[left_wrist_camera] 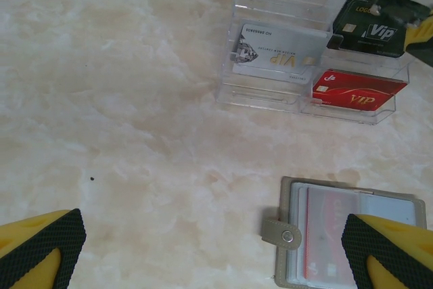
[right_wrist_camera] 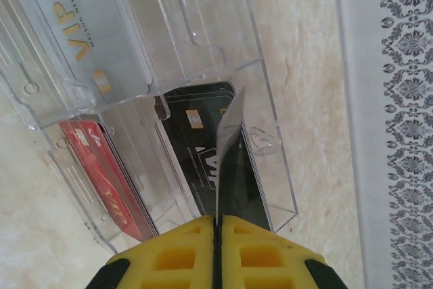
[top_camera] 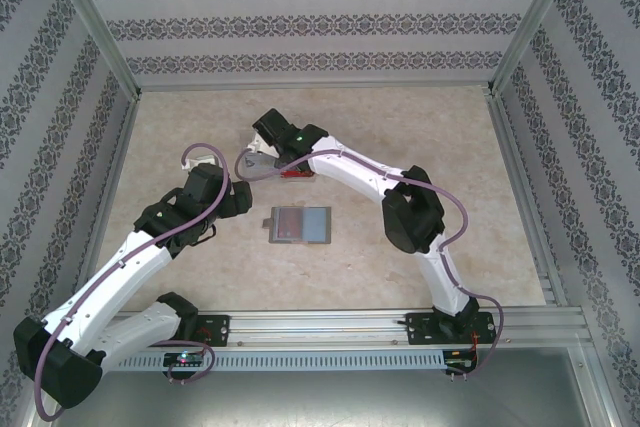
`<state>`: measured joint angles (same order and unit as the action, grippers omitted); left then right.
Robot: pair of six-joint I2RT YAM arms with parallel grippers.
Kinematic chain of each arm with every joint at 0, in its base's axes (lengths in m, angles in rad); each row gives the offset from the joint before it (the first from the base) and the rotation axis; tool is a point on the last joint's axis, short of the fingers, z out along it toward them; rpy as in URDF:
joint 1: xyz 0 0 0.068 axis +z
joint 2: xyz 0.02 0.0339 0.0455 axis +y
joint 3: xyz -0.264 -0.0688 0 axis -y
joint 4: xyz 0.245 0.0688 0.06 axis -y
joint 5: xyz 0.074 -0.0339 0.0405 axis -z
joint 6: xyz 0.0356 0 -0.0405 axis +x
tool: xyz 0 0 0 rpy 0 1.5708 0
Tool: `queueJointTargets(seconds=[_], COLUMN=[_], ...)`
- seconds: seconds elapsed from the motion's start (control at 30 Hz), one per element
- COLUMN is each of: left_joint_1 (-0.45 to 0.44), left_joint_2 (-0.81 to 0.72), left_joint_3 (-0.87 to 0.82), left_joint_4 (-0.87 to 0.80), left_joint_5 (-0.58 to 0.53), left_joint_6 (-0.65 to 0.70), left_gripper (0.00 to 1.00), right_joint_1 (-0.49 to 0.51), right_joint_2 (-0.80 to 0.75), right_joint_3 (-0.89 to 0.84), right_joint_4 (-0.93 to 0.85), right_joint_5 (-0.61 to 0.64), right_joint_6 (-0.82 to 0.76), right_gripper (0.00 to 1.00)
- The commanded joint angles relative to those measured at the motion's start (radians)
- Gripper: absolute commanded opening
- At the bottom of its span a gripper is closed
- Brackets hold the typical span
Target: Take the credit cards out of the card holder
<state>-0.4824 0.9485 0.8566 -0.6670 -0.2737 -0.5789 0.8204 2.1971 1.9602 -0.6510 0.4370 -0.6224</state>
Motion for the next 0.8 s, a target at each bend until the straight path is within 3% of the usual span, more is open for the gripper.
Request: queueJointTargets(seconds=[0.0, 0.13, 0.43, 0.77], left_joint_1=[0.011, 0.013, 0.013, 0.015], left_joint_2=[0.000, 0.001, 0.000, -0.094], left_joint_3=[0.005, 0.006, 0.012, 0.012], left_joint_4=[-0.034, -0.041, -0.050, -0.136], left_joint_5=[-0.015, -0.012, -0.021, -0.189], left_joint_6=[0.011, 0.008, -0.001, -0.083], left_gripper=[1.00, 1.00, 1.00, 1.00], right_joint_1=[0.001, 0.002, -0.017, -0.036], right_joint_2=[-0.107, -0.188, -0.166, -0.110], right_joint_3=[-0.094, -0.210, -0.202, -0.155], right_joint_4=[0.106, 0.191, 0.146, 0.130], right_joint_5=[-0.056, -0.116, -0.143, -0.147], right_joint_6=[-0.097, -0.205, -0.270, -0.289], right_gripper=[0.00, 0.00, 0.00, 0.00])
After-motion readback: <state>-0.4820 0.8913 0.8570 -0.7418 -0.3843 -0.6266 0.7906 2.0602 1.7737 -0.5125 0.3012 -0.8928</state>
